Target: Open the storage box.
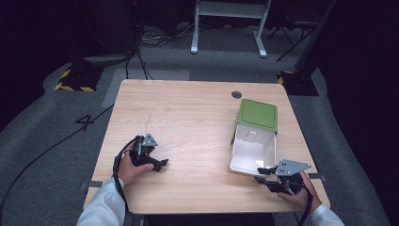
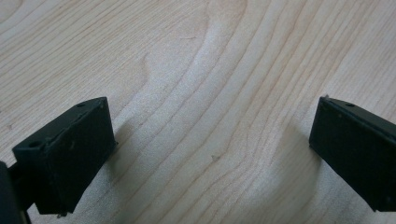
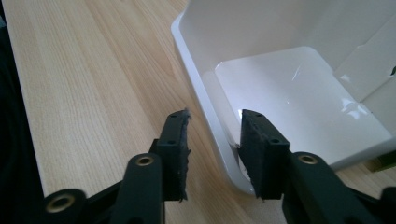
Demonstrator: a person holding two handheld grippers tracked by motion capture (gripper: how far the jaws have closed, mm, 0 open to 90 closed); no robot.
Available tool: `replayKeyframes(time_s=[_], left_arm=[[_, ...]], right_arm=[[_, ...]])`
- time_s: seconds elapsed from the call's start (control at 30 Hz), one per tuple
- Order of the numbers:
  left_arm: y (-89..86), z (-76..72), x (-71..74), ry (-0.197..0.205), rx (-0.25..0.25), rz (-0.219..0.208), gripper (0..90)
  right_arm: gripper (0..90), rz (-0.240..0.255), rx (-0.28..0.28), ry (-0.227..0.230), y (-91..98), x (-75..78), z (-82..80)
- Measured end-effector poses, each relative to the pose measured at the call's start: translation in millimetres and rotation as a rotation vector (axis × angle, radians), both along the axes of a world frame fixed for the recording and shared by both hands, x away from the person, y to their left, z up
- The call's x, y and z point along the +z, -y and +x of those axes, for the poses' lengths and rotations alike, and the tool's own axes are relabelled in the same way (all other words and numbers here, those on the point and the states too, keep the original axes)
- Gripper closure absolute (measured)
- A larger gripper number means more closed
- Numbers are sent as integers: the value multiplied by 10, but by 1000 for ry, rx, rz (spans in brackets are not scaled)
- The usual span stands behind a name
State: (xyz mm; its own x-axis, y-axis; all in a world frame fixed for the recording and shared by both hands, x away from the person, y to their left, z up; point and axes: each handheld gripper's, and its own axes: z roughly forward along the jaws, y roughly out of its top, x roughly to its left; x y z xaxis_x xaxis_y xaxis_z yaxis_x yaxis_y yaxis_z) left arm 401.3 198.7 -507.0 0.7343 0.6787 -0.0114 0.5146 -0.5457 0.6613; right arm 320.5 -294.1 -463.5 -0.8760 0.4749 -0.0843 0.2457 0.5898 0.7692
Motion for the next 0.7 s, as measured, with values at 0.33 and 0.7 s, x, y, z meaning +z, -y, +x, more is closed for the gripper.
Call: replayKeyframes(time_s=[0.33, 0.7], left_arm=[[0, 0, 0, 0, 0, 0, 2], [2, -1, -1, 0, 2, -2, 2]], right_arm=[[465, 82, 9, 69, 79, 288, -83], [337, 141, -57, 126, 215, 475, -88]])
